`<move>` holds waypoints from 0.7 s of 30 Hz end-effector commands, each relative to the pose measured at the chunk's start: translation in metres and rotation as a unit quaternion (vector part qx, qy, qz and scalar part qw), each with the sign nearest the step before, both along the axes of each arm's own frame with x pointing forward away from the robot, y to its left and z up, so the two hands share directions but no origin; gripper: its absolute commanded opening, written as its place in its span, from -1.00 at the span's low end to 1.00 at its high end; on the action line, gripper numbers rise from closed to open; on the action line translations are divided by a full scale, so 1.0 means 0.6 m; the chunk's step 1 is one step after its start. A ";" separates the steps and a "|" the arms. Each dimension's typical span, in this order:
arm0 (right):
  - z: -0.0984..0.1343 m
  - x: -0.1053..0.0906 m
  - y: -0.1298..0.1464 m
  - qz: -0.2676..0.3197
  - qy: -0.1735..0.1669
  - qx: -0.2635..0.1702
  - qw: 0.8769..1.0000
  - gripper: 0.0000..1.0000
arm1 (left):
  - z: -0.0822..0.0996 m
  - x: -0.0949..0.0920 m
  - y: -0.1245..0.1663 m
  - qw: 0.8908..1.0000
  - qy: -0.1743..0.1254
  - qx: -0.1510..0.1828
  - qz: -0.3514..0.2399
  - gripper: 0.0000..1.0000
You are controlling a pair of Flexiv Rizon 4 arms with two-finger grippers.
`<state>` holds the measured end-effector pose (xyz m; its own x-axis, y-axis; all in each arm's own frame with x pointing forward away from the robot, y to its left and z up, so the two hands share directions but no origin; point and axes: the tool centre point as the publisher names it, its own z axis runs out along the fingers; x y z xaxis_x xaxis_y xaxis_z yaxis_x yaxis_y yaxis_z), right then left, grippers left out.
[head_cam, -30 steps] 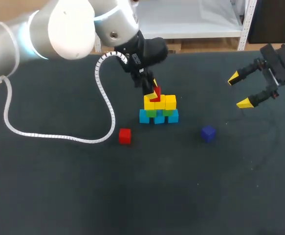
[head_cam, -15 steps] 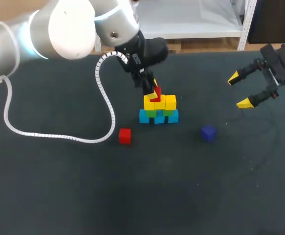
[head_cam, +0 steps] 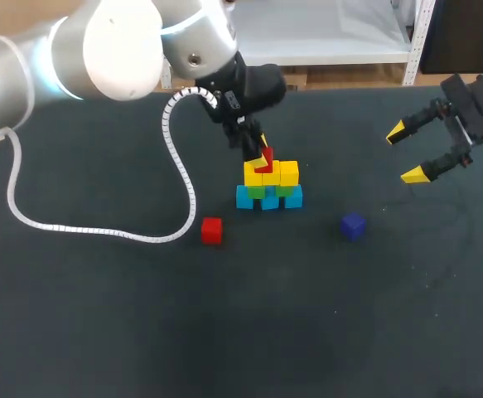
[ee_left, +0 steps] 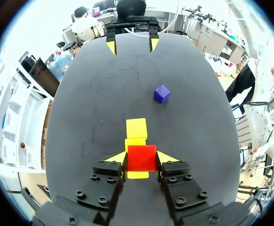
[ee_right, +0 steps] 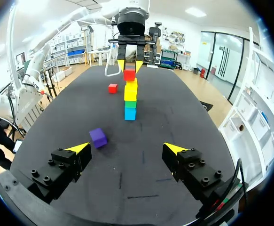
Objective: Place the blue cubes, place green cubes on the blue cubes, place the yellow cubes on the green cubes, then place the red cubes on the yellow cubes, and place purple cube on the red cubes.
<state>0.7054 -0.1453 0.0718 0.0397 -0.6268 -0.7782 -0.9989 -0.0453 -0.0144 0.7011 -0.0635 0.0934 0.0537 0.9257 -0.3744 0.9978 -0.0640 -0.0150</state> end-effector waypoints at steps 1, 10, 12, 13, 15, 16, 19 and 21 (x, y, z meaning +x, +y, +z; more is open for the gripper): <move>0.000 0.000 0.000 0.000 0.000 0.000 1.000 1.00 | 0.001 0.006 -0.003 1.000 0.003 0.003 -0.001 -0.55; 0.000 0.000 0.000 0.000 0.000 0.000 1.000 1.00 | 0.002 0.006 -0.004 1.000 0.002 0.004 0.001 -0.53; 0.000 0.000 0.000 0.000 0.000 0.000 1.000 1.00 | 0.002 0.007 -0.004 1.000 0.001 0.005 0.002 -0.52; 0.000 0.000 0.000 0.000 0.000 0.000 1.000 1.00 | 0.002 0.007 -0.004 1.000 0.001 0.005 0.002 -0.51; 0.000 0.000 0.000 0.000 0.000 0.000 1.000 1.00 | 0.002 0.007 -0.004 1.000 0.001 0.005 0.003 -0.51; 0.000 0.000 0.000 0.000 0.000 0.000 1.000 1.00 | 0.002 0.007 -0.004 1.000 0.002 0.005 0.003 -0.51; 0.000 0.000 0.000 0.000 0.000 0.000 1.000 1.00 | 0.002 0.007 -0.004 1.000 0.002 0.005 0.003 -0.50; 0.000 0.000 0.000 0.000 0.000 0.000 1.000 1.00 | 0.002 0.006 -0.003 1.000 0.002 0.005 0.003 -0.49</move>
